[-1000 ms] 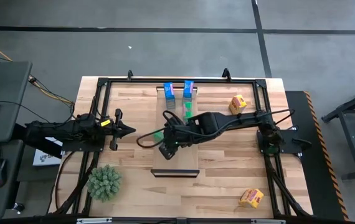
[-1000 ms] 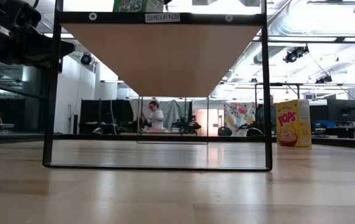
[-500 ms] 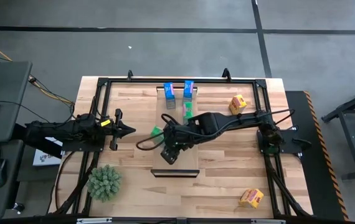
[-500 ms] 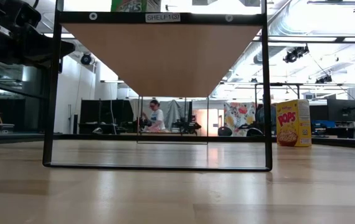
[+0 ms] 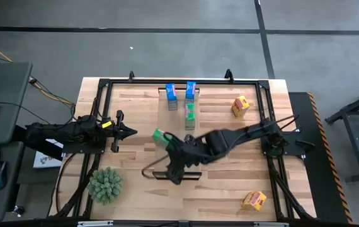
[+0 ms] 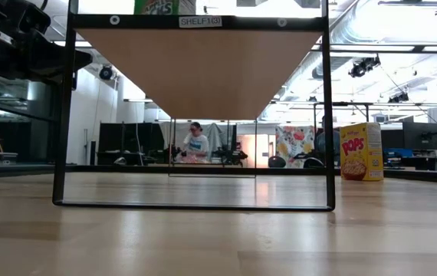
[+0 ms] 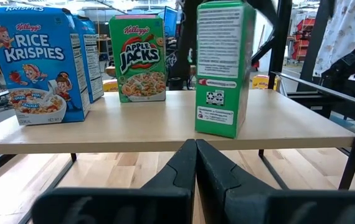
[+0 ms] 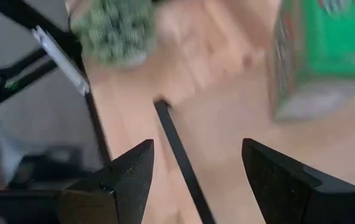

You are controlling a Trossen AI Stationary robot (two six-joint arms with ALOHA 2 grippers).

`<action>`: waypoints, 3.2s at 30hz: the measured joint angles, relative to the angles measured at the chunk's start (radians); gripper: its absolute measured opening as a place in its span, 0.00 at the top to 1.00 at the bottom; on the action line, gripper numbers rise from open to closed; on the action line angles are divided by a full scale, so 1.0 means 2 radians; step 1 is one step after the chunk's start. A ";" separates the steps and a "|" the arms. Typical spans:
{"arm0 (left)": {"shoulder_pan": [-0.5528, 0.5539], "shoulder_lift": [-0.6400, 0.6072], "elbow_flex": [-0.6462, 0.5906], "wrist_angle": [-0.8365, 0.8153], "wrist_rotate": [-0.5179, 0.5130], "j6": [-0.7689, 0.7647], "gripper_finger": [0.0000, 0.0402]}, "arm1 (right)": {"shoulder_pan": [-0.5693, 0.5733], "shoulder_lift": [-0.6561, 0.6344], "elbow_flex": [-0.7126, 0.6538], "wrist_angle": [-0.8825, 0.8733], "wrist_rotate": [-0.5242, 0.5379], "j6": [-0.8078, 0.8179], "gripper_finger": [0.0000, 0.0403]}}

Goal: Stack cereal on shelf
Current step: Put the green cereal box on the shelf aligned with the other green cereal box

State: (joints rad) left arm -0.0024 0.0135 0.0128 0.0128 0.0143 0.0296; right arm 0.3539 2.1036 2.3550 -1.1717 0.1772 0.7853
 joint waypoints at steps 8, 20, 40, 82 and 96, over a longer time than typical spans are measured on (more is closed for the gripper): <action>0.000 0.000 0.000 0.000 0.000 0.000 0.99 | 0.047 -0.001 -0.060 0.054 0.212 0.026 0.41; 0.000 0.000 0.000 0.000 0.000 0.000 0.99 | 0.045 0.001 -0.225 0.371 0.190 -0.057 0.67; 0.000 0.000 0.000 0.000 0.000 0.000 0.99 | 0.074 0.000 -0.245 0.346 0.312 -0.160 0.99; 0.000 0.000 0.000 0.000 0.000 0.000 0.99 | 0.065 0.004 -0.244 0.329 0.322 -0.136 1.00; 0.000 0.000 0.000 0.000 0.000 0.000 0.99 | 0.077 -0.020 -0.244 0.092 0.425 0.069 1.00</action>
State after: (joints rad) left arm -0.0024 0.0136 0.0125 0.0127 0.0140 0.0296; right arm 0.5088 2.0628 1.8671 -0.9881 1.0272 0.9243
